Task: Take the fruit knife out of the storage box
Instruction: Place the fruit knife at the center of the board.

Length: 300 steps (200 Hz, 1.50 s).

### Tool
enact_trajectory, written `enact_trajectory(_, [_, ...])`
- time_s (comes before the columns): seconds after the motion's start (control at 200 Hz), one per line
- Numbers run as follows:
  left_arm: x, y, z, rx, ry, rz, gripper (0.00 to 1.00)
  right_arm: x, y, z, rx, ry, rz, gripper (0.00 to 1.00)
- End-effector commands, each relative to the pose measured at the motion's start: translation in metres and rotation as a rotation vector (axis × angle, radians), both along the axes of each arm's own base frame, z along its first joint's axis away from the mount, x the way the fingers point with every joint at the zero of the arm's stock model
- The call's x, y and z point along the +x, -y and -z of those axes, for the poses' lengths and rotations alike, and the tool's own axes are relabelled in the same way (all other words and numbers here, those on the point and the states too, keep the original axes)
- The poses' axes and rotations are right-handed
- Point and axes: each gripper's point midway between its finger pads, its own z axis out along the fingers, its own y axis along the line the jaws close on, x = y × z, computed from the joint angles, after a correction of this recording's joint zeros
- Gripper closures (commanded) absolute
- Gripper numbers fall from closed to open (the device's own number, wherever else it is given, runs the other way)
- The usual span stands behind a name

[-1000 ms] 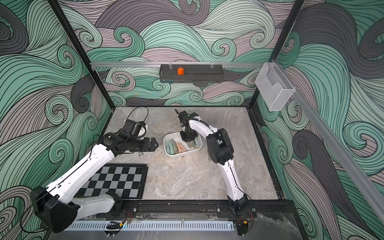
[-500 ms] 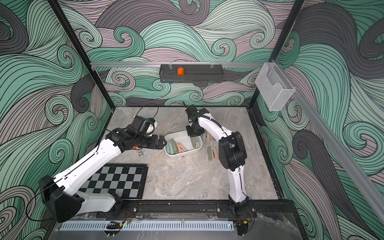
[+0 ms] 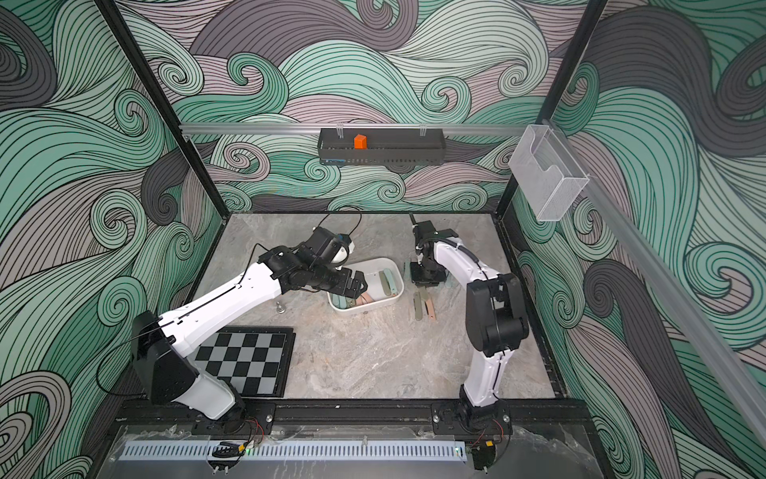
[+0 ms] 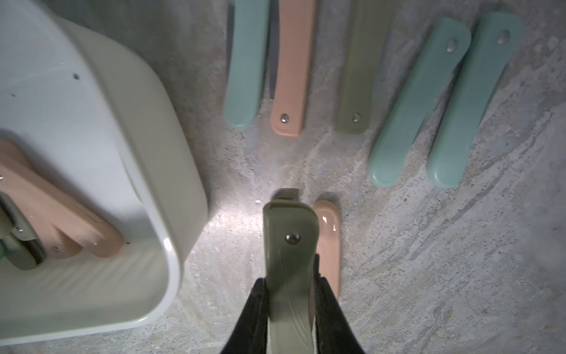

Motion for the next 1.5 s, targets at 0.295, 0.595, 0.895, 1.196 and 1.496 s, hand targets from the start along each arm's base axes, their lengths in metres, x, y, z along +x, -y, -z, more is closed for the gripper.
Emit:
enact_trajectory(0.295, [-0.016, 0.053, 0.001, -0.023, -0.016, 0.111, 0.01, -0.023, 0.045, 0.042, -0.042, -0.073, 0.081, 0.81])
enact_trajectory(0.595, [-0.022, 0.051, 0.005, -0.001, -0.014, 0.123, 0.01, -0.028, 0.051, 0.059, -0.061, -0.124, 0.097, 0.78])
enact_trajectory(0.895, [-0.018, 0.038, 0.002, 0.041, 0.026, 0.100, 0.01, -0.024, 0.048, 0.042, -0.047, -0.094, 0.114, 0.49])
enact_trajectory(1.196, [-0.009, -0.012, -0.004, 0.107, 0.036, -0.025, 0.01, 0.005, 0.023, -0.012, 0.014, 0.035, 0.082, 0.24])
enact_trajectory(1.496, [-0.005, -0.067, -0.006, 0.084, 0.041, -0.156, 0.01, 0.024, -0.025, -0.039, 0.010, 0.105, -0.040, 0.02])
